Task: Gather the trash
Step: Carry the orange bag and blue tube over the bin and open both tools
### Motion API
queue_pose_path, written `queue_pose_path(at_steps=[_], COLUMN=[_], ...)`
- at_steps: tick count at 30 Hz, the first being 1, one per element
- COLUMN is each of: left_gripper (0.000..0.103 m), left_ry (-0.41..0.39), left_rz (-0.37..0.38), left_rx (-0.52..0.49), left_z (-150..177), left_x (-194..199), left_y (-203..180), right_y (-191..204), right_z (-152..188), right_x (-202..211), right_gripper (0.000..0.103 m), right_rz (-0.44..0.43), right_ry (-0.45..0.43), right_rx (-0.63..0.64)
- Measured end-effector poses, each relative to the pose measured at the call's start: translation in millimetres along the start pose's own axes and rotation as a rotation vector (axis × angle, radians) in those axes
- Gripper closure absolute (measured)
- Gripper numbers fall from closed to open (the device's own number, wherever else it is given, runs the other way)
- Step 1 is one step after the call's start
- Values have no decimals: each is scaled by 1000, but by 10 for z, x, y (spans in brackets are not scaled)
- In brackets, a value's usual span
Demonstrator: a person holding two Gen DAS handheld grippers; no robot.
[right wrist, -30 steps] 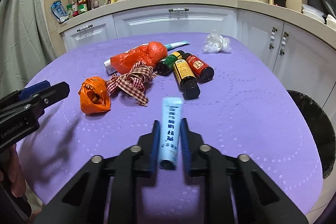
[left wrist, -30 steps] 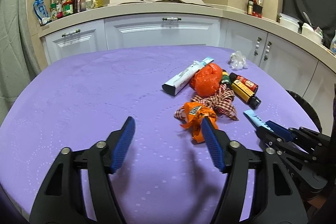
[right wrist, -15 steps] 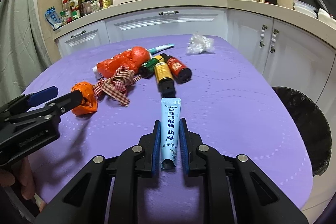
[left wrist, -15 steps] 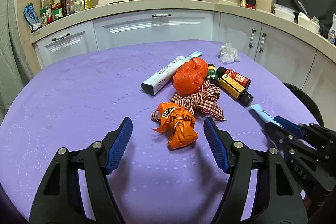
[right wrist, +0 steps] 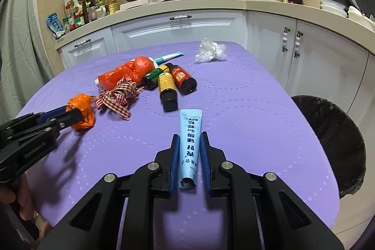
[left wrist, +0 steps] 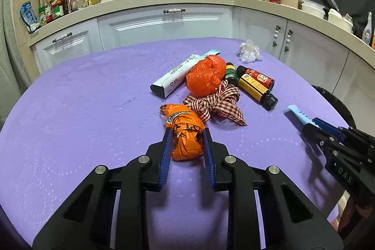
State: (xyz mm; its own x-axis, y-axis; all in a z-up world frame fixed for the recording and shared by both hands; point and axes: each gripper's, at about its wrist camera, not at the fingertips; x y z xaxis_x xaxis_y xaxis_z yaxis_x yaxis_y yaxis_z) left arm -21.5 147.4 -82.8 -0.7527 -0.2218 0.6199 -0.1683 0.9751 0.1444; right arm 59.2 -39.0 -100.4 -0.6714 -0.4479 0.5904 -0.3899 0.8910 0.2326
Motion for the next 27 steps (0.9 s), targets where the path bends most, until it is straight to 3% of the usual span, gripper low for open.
queue_pose_path(at_steps=[13, 27], left_gripper=[79, 79], left_ry=[-112, -160], left_rz=[76, 248], left_rx=[-51, -167], left_z=[-284, -727], left_x=[316, 105], left_y=[-307, -1319], right_y=[-475, -1281], right_z=[-135, -300], right_x=[195, 517], right_gripper=[85, 85], right_rz=[82, 236], right_ry=[-65, -155], right_rx=[-78, -192])
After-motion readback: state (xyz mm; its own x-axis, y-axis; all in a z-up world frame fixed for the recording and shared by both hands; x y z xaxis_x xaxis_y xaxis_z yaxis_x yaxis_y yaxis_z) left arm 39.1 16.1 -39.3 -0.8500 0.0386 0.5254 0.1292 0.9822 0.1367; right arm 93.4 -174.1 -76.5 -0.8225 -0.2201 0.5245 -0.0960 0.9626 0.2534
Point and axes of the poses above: each gripper's, at about its wrist camera, not at the fingertips, and x roughly against the way its jaws point, y to its left, z to its underside, and after that the axes turned 10 degrees about -x, right-handed
